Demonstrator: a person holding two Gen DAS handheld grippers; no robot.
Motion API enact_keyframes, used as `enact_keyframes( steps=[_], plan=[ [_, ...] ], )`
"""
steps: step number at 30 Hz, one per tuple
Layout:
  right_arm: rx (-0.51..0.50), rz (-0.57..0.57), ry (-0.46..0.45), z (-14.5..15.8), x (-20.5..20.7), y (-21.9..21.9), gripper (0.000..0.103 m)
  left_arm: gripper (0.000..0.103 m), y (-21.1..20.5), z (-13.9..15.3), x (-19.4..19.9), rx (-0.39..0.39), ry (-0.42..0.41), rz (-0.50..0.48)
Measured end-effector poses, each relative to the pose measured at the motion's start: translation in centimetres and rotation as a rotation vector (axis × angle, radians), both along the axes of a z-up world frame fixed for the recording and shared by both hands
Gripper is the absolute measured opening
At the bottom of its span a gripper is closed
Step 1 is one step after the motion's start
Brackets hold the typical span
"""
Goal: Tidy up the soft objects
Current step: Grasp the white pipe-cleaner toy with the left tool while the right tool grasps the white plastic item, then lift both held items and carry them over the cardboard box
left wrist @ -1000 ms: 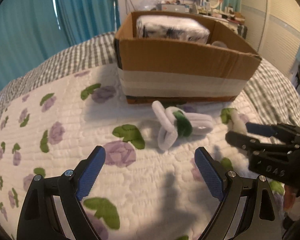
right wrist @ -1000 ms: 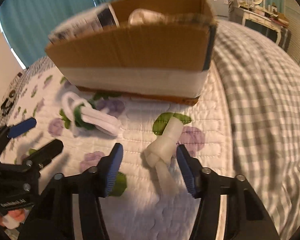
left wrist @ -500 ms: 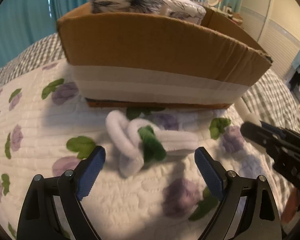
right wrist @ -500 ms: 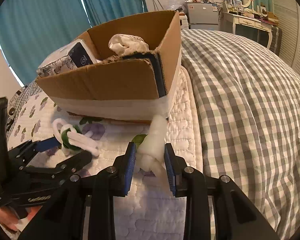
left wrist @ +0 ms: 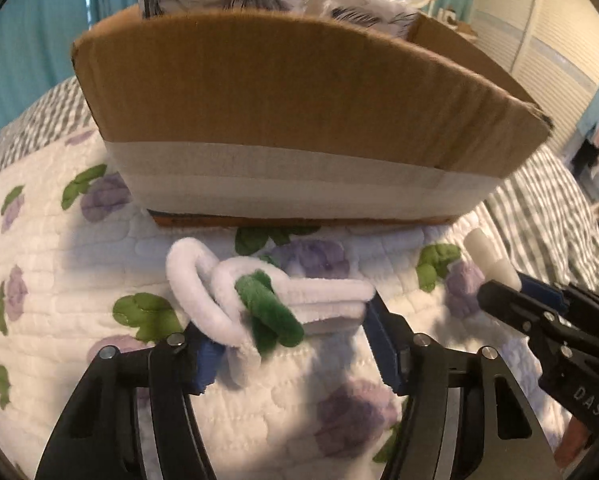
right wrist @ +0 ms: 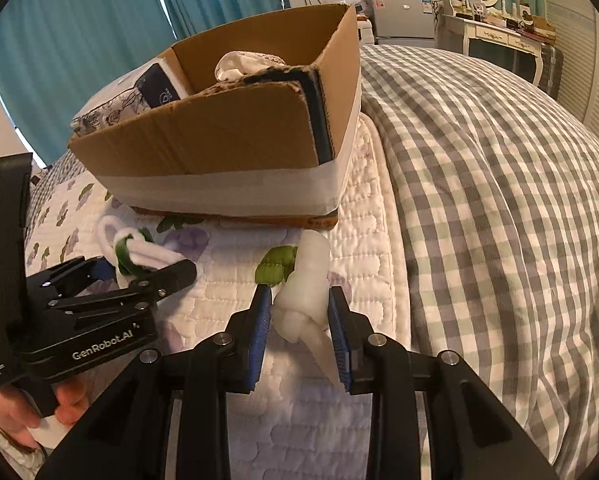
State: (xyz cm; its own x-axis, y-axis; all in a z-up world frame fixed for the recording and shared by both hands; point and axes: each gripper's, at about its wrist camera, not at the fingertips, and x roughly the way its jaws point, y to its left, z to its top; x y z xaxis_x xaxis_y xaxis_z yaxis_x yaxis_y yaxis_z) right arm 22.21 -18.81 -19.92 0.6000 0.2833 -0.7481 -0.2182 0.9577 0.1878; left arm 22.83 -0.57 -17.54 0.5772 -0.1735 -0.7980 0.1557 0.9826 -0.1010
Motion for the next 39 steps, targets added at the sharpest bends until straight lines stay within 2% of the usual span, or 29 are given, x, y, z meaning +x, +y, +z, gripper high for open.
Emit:
enact_keyframes(
  steps=[1, 2, 7, 13, 17, 26, 31, 39],
  plan=[
    [-0.002, -0.001, -0.001, 0.1, -0.2, 0.1, 0.029, 0.058, 0.1, 0.1, -0.3, 0.000, 0.000, -0.008],
    [-0.003, 0.000, -0.002, 0.2, -0.5, 0.2, 0.029, 0.051, 0.4, 0.4, -0.9, -0.001, -0.006, -0.014],
    [0.022, -0.013, -0.025, 1.8, -2.6, 0.3, 0.029, 0.050, 1.5, 2.6, -3.5, -0.015, -0.037, -0.033],
    [0.070, -0.028, -0.060, 4.7, -6.2, 0.7, 0.029, 0.050, 2.7, 7.3, -6.1, -0.021, -0.095, -0.049],
    [0.053, -0.008, -0.108, 7.8, -8.8, 1.5, 0.029, 0.050, 3.2, 11.3, -9.0, -0.008, -0.171, -0.071],
    [0.027, 0.019, -0.270, 17.2, -13.6, 3.1, 0.029, 0.050, 3.4, 19.2, -12.8, -0.033, -0.304, -0.093],
    [0.008, 0.025, -0.334, 21.3, -14.6, 3.3, 0.029, 0.050, 3.9, 22.3, -13.6, -0.030, -0.372, -0.096],
    [-0.023, 0.039, -0.390, 25.0, -13.0, 3.8, 0.029, 0.050, 4.0, 25.1, -11.9, -0.005, -0.449, -0.095]
  ],
)
